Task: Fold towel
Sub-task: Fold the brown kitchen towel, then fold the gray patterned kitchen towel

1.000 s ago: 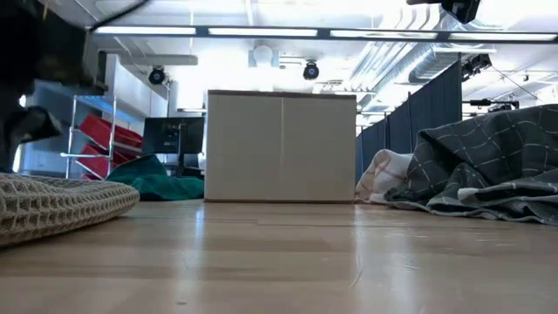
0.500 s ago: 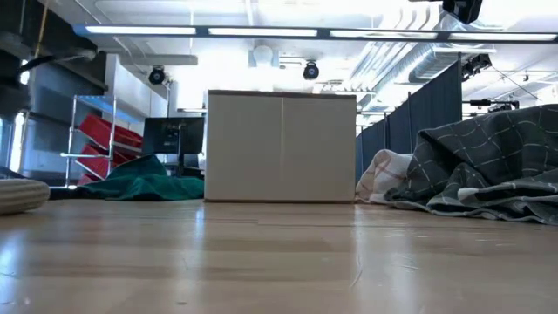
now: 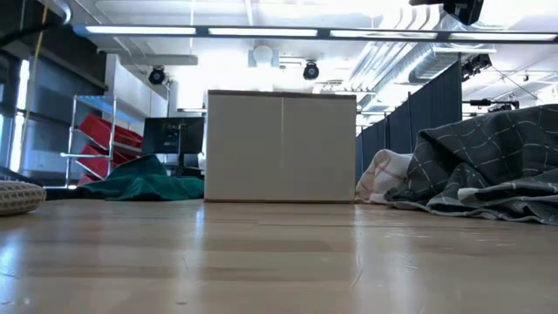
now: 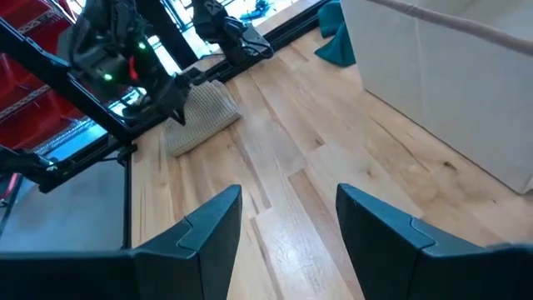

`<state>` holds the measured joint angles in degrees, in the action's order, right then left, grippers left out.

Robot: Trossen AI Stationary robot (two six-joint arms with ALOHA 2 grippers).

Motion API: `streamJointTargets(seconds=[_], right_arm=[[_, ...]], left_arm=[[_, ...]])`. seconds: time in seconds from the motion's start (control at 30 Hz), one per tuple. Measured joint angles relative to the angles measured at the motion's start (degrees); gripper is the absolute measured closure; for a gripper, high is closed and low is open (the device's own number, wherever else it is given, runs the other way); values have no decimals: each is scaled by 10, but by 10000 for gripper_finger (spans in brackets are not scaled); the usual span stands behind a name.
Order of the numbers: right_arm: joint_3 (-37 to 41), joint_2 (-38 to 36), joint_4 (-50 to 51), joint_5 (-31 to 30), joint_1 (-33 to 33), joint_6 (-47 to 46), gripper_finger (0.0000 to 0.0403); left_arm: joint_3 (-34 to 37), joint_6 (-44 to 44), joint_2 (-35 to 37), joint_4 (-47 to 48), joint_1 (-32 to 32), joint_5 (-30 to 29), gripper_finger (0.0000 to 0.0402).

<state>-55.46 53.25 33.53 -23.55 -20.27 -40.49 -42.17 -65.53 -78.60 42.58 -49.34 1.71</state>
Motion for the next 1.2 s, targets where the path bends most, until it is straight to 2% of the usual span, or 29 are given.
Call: streamJointTargets(seconds=[0.17, 0.3, 0.43, 0.53, 0.67, 1.0, 1.1, 1.2], right_arm=[[0, 0, -1, -3, 0, 7, 220], [0, 0, -4, -14, 0, 11, 220], [0, 0, -3, -36, 0, 5, 220], [0, 0, -5, -25, 0, 3, 220], [0, 0, 23, 16, -1, -40, 231], [0, 0, 226, 105, -8, -218, 296], [0, 1, 263, 138, -24, -235, 315], [0, 12, 305, 227, -53, -237, 332]], left_arm=[[-78, 32, 0, 48, 37, -31, 402], [-150, 92, 0, 87, 84, -106, 402], [-195, 168, 1, 72, 136, -200, 402], [-194, 221, 1, 25, 184, -223, 402], [-160, 291, 1, -93, 242, -195, 402], [-39, 326, 0, -352, 299, -49, 402], [-15, 299, 1, -351, 298, -38, 402], [-4, 277, 0, -350, 294, -15, 402]])
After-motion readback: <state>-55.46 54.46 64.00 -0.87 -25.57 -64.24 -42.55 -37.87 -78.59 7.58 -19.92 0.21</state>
